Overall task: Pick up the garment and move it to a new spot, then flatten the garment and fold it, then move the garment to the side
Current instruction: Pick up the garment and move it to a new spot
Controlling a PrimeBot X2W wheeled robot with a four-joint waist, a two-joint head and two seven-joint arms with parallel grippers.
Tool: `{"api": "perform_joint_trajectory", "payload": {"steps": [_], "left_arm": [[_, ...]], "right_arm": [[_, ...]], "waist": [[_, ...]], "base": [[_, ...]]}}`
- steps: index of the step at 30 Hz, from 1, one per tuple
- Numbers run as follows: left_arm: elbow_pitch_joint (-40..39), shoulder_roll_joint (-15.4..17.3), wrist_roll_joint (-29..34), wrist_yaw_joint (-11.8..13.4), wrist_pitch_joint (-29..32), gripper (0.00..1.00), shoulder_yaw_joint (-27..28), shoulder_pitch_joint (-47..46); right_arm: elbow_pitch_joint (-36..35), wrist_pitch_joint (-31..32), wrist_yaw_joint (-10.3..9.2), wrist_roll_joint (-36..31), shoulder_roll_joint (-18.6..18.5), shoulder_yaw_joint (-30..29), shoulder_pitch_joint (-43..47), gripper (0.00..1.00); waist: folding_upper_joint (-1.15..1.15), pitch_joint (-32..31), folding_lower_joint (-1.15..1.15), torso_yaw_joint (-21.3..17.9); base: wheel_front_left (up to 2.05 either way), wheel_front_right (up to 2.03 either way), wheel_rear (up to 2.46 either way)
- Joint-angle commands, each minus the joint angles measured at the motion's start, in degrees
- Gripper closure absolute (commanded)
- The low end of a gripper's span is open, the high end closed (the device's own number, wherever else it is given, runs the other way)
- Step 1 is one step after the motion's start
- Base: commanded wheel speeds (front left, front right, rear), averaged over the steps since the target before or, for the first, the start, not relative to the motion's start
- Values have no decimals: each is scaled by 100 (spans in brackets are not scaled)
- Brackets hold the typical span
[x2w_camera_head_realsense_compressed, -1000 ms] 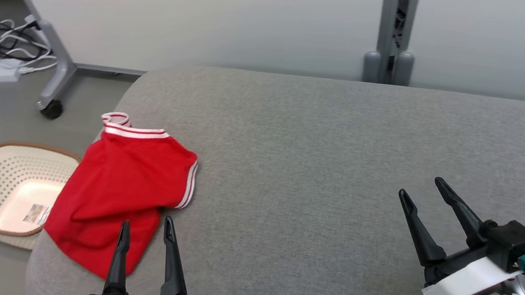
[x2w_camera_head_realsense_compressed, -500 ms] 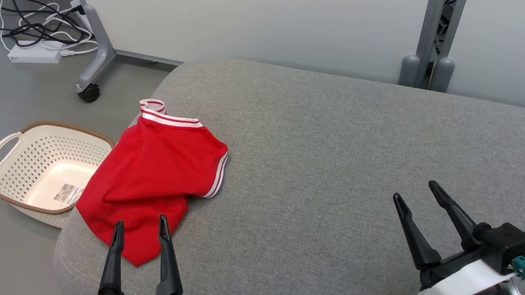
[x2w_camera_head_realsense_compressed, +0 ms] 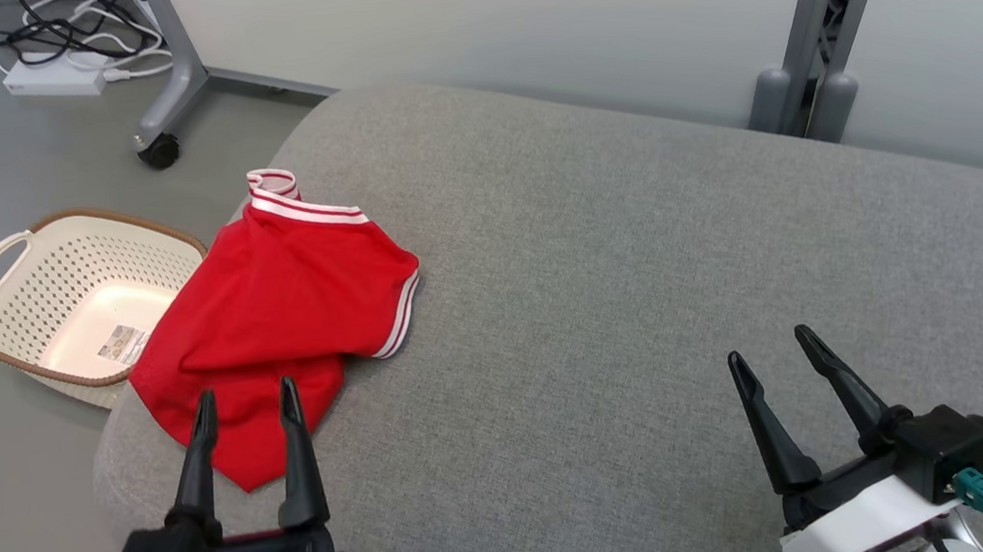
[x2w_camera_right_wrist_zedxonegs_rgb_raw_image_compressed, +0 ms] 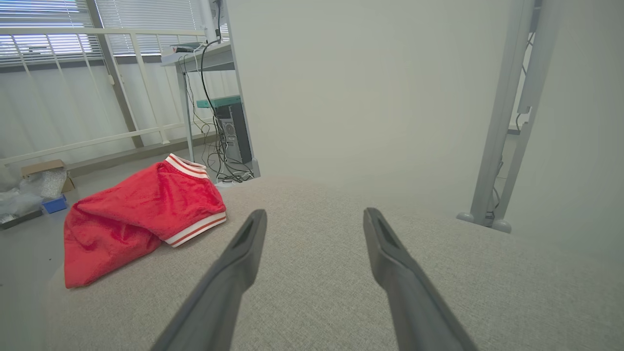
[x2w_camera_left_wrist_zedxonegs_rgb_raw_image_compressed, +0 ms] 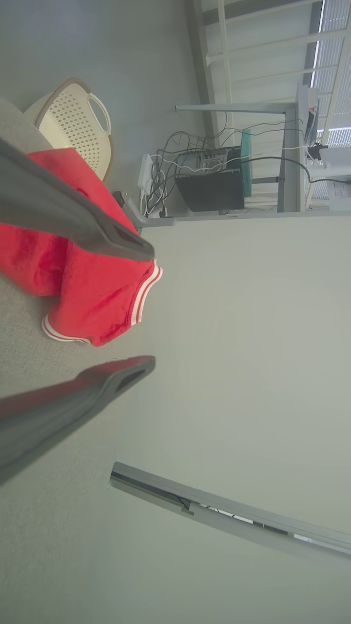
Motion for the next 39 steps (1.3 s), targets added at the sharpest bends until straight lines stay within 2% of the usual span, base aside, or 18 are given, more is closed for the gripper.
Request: {"api": "perform_joint_trajectory", "payload": {"steps": [1, 12, 16, 22, 31, 39], "left_arm": [[6, 17, -58, 29, -21, 0, 15, -202], [379, 16, -404, 184, -21, 0, 381, -1277], [691, 18, -520, 154, -21, 0, 460, -1655], [1705, 18, -733, 100, -21, 0, 678, -2520], [3465, 96, -761, -167, -21, 0, 955, -3757], [5088, 479, -578, -25, 194, 0, 899, -4897]], "right_arm": [[-33, -5, -2, 8, -106, 23, -99, 0], [6, -5, -2, -134, -610, 146, -492, 0], [-7, -5, -2, -170, -739, 149, -582, 0], [11, -5, -2, -255, -944, 197, -761, 0], [-3, -5, -2, -327, -1068, 182, -952, 0], [19, -5, -2, -434, -1074, 191, -1115, 0]], "waist": [[0, 169, 0, -12], [0, 966, 0, -67], [0, 1189, 0, -80], [0, 1559, 0, -167], [0, 1901, 0, -366], [0, 2202, 0, -523]], "base": [[0, 0, 0], [0, 0, 0], [0, 0, 0], [0, 0, 0], [0, 0, 0], [0, 0, 0]]}}
